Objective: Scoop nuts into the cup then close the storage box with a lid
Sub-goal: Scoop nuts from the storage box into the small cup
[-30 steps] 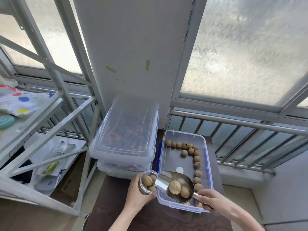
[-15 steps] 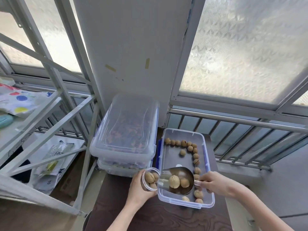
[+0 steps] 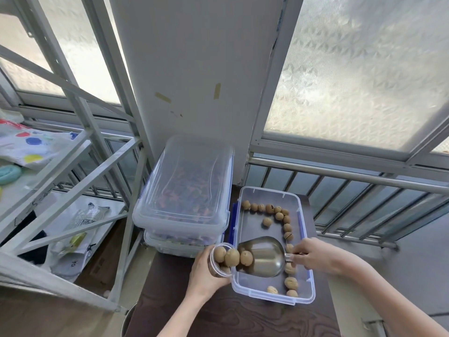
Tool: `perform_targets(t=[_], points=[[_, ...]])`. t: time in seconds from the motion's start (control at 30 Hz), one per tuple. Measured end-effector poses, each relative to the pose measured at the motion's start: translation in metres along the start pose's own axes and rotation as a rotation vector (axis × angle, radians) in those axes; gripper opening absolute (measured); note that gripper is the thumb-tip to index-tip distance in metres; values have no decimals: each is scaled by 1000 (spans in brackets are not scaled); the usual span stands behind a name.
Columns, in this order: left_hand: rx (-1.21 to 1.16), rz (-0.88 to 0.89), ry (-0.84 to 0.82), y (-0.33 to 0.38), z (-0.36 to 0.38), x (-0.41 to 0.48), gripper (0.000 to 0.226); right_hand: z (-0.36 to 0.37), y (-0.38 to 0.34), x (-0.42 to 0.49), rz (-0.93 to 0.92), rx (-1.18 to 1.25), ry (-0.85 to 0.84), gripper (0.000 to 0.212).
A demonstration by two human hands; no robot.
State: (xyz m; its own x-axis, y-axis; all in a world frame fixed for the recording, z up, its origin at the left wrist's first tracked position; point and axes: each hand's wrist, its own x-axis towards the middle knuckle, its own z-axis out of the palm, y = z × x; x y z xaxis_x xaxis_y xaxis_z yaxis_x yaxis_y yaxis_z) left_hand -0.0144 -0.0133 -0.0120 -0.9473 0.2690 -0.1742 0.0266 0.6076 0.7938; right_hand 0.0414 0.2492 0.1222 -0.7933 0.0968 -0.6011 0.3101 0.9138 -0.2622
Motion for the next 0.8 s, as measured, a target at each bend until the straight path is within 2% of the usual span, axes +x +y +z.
perform_targets(t=[0.23,0.57,0.8], points=[[-32,1,6,0,-2,1,55,-4,8,-3,-55,44,11,36],[-110,10,28,7,-7,-5,36,18,21,1,-82,291,-52,39],[-169,40,9,3,-8,-8,45,26,22,1,-88,282,18,27]])
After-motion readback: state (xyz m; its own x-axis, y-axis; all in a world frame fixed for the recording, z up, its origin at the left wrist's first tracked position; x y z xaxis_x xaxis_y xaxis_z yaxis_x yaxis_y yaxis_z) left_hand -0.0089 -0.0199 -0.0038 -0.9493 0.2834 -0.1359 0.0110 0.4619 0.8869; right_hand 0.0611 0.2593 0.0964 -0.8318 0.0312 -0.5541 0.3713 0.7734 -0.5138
